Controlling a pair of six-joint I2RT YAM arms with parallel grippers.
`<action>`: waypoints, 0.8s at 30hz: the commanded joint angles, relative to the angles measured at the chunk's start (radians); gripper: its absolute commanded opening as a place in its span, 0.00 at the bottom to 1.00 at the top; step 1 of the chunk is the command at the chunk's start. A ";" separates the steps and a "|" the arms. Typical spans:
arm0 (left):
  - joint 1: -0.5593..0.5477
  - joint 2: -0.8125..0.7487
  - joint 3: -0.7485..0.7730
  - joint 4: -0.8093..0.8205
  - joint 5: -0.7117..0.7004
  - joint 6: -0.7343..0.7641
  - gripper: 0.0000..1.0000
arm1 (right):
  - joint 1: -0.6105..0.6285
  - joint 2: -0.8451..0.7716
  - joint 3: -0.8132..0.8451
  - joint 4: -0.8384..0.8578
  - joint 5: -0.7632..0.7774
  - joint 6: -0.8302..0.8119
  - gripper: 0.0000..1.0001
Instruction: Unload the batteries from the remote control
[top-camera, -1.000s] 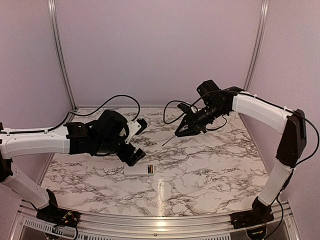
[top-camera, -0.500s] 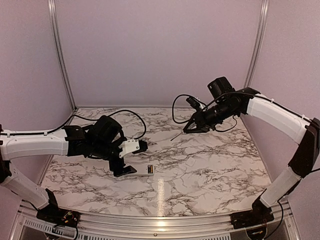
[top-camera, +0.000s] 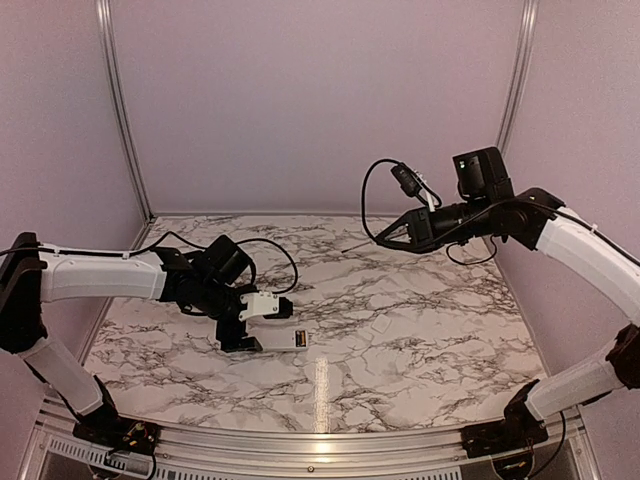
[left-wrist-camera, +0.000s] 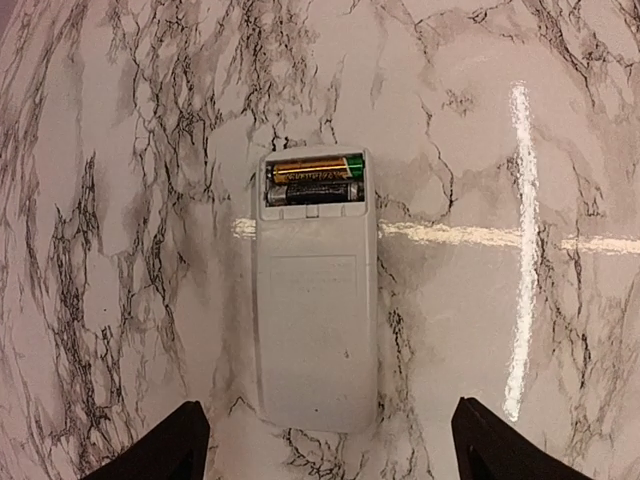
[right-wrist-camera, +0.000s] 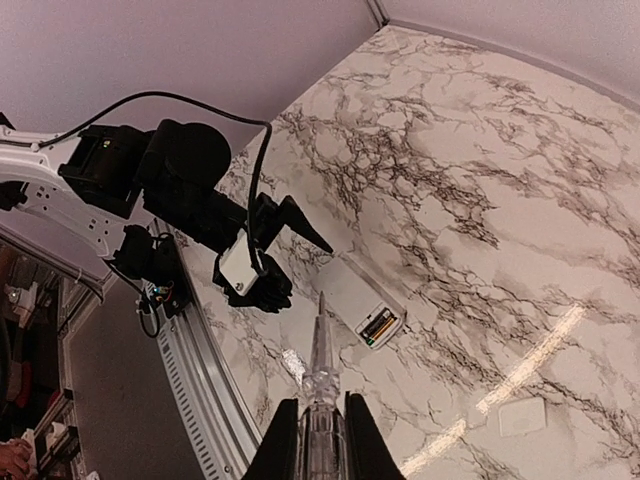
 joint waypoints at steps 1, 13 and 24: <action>0.013 0.063 0.054 -0.037 0.024 0.083 0.88 | 0.022 -0.039 0.027 -0.003 0.006 -0.124 0.00; 0.017 0.088 0.071 0.017 0.070 0.032 0.85 | 0.029 -0.148 -0.071 0.135 0.020 -0.171 0.00; 0.029 0.165 0.095 -0.034 0.014 0.053 0.85 | 0.029 -0.105 -0.047 0.051 0.057 -0.257 0.00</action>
